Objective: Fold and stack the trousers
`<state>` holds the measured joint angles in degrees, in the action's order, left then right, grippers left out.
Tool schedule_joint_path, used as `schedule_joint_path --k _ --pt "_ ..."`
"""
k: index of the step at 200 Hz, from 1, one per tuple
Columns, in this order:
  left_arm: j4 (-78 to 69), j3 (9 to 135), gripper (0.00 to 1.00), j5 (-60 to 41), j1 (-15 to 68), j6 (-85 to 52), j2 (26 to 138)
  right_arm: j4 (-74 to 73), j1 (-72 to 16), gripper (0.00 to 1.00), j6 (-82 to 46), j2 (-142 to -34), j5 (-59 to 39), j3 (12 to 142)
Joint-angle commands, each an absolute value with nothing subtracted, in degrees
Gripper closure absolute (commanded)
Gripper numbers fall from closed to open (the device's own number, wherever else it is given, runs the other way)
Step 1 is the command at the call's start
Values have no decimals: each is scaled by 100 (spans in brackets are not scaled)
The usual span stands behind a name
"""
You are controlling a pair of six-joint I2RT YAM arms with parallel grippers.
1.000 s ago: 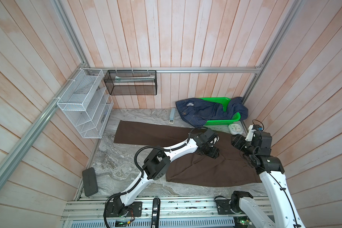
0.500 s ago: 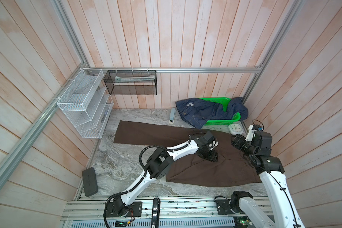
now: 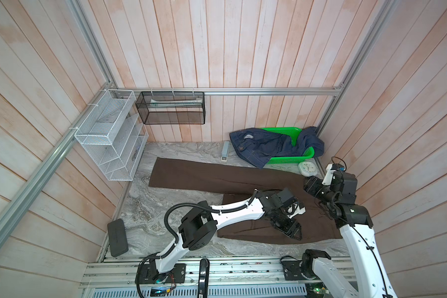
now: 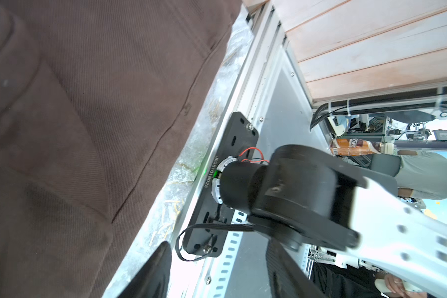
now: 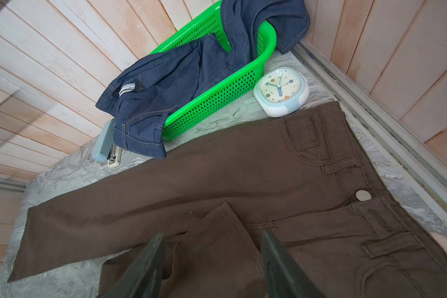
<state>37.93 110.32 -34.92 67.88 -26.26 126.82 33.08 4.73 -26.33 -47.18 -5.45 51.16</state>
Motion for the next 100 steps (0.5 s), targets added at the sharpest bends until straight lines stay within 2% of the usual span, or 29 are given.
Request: schedule_joint_path --k 1,21,39,74,100 --pt "3945 11264 36 -2681 6466 -2773 12813 3407 548 40 -2525 -4649 -567 5351" --pt "4303 11918 36 -1924 6224 -3004 13233 3429 599 40 -2531 -4643 -514 5425" --pt "4522 12667 35 -1654 6131 -3155 13730 3419 631 40 -2590 -4641 -436 5481" --pt "5132 14347 34 -1743 6085 -3422 14941 3348 684 40 -2671 -4667 -437 5596" --pt "4959 14101 34 -2107 6046 -3641 15099 3307 701 40 -2690 -4693 -479 5629"
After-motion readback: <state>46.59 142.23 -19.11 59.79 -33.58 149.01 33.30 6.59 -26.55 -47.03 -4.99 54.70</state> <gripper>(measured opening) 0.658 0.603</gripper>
